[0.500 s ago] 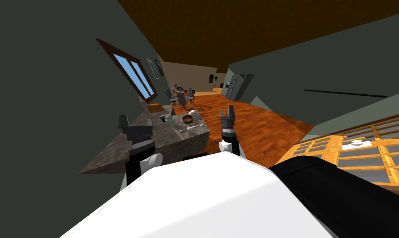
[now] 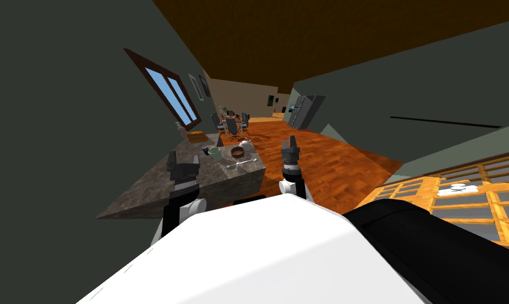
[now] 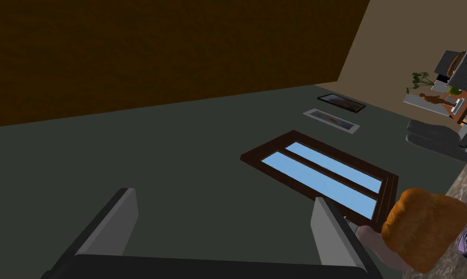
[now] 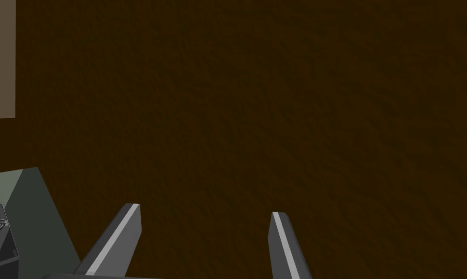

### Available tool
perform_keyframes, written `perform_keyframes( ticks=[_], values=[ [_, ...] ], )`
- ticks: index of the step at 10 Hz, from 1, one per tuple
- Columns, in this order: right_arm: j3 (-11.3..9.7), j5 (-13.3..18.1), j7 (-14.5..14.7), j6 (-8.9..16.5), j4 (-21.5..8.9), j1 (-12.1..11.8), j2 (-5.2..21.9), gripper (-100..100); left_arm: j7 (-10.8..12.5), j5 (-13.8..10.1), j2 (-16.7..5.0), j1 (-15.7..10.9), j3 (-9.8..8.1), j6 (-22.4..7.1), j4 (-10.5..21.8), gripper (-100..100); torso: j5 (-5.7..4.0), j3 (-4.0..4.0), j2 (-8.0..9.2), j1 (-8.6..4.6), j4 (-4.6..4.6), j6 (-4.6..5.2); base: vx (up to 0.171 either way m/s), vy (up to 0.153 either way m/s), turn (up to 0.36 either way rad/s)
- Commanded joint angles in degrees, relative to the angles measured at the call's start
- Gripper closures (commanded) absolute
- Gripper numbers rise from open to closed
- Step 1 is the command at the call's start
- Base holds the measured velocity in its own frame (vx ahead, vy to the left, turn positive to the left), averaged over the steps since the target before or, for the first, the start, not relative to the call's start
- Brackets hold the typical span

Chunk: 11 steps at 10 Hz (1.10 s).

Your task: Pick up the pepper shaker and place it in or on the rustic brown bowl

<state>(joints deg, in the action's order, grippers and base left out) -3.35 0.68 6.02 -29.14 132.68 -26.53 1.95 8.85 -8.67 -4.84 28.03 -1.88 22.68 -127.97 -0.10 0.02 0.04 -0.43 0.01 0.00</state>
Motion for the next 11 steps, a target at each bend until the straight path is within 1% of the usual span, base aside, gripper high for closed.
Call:
perform_keyframes(
  ticks=[1, 3, 6, 11],
  values=[
    [0.00, 0.00, 0.00, 0.00, 0.00, 0.00, 0.00, 0, 1.72, -1.36, -1.53, 0.48, 0.19, 0.11, 1.86, -100, 0.00, 0.00, 0.00, 0.00, 0.00, 0.00, -0.019, -0.121, 0.053],
    [0.00, 0.00, 0.00, 0.00, 0.00, 0.00, 0.00, 0, 3.85, -3.23, -2.75, 0.96, 0.67, 0.13, 4.47, -100, -0.02, 0.01, 0.02, -0.11, 0.00, -0.01, -0.023, -0.152, 0.055],
    [0.00, 0.00, 0.00, 0.00, 0.00, 0.00, 0.00, 0, 7.47, -6.64, -3.77, 1.54, 1.38, -0.05, 8.82, -100, -0.04, -0.01, -0.02, -0.15, 0.00, 0.00, -0.016, -0.154, 0.065],
    [-0.01, 0.00, 0.00, 0.00, 0.00, 0.00, -0.01, 0, 14.10, -13.59, -3.96, 1.79, 2.22, -1.02, 16.33, -100, -0.08, -0.01, -0.03, -0.32, 0.00, 0.00, -0.008, -0.183, 0.081]
  ],
)
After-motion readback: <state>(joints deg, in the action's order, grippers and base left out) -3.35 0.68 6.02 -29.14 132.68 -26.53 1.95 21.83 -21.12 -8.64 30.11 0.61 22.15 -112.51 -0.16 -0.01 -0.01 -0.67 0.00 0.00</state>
